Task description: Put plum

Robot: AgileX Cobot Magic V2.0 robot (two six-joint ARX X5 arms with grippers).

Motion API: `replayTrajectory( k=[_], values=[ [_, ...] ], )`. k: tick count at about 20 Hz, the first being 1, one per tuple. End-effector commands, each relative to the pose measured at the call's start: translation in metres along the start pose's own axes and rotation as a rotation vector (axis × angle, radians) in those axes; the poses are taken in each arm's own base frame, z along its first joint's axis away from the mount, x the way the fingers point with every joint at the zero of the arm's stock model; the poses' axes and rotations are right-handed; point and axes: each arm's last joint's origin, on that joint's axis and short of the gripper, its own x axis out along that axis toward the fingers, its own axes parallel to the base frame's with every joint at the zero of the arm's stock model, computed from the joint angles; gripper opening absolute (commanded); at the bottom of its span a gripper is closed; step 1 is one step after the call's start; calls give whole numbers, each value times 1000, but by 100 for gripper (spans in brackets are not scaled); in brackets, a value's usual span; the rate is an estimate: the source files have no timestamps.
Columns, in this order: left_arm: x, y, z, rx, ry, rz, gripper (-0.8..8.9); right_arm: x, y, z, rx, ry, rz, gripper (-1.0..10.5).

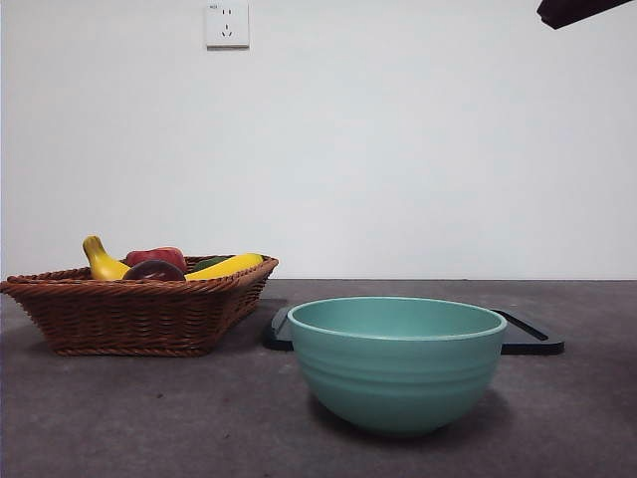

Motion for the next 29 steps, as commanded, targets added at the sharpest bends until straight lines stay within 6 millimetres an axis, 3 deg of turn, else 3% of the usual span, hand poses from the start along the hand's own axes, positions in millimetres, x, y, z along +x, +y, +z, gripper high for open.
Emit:
replayTrajectory(
  k=[1,14,29],
  values=[
    [0,-1,-11,4,0,5,9,-1,2,3,-23,-12,10,6],
    [1,-7,-52,-21,164,-18,9,-1,2,3,-23,-12,10,6],
    [0,-8,-57,-43,214,-23,9,-1,3,5,-28,-25,13,6]
  ],
)
